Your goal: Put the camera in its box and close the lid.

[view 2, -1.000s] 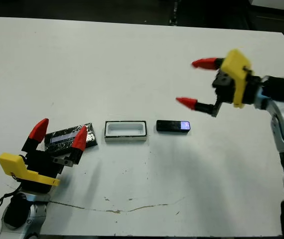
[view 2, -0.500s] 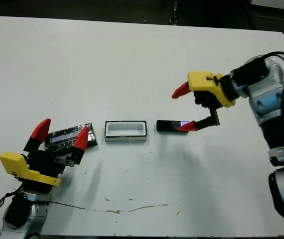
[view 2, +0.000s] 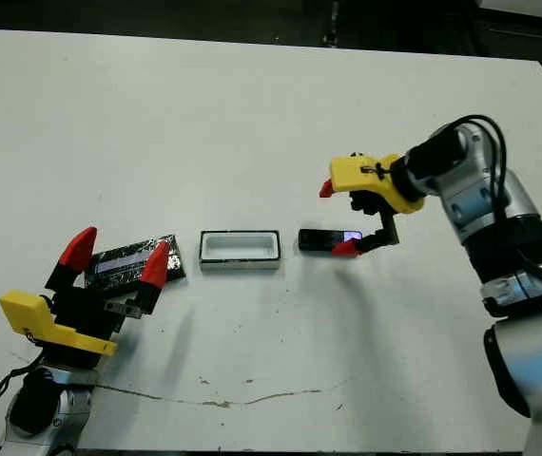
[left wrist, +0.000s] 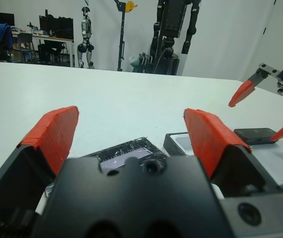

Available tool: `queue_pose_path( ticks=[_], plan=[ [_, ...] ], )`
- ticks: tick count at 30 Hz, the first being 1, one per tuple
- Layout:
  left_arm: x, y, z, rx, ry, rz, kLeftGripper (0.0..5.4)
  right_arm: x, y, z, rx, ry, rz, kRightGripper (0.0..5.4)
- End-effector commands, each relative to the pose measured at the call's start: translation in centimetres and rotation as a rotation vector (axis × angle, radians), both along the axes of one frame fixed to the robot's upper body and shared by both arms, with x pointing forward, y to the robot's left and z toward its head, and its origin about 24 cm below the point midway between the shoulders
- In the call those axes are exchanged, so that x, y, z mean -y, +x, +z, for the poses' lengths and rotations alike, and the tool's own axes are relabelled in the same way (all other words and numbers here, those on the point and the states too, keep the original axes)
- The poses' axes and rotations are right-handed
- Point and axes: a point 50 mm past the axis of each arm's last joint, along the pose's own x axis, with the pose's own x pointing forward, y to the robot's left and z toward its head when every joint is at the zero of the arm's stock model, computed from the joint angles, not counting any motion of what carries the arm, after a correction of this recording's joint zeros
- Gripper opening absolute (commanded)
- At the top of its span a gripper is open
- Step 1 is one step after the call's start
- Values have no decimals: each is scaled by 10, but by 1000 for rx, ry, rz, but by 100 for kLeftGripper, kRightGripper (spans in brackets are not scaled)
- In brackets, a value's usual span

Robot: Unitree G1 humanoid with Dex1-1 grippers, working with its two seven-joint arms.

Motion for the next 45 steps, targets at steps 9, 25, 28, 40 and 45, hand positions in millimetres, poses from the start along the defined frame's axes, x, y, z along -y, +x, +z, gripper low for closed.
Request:
queue_pose_path(
  ticks=[9, 25, 28, 40, 45],
  plan=[
    [-1, -2, -4, -22, 7, 2, 540, 5, -7, -13, 27, -69, 6, 480],
    [0, -3, -5, -30, 0, 0, 540, 4, -10, -36, -137, -63, -43, 371],
    [0, -3, -4, -29, 5, -2, 540, 5, -12, -39, -128, -57, -49, 325],
    [0, -3, -6, -32, 1, 7, 540, 4, -14, -44, -145, -40, -73, 167],
    [0, -3, -5, -30, 2, 6, 540, 4, -14, -44, -141, -41, -82, 167]
  ],
)
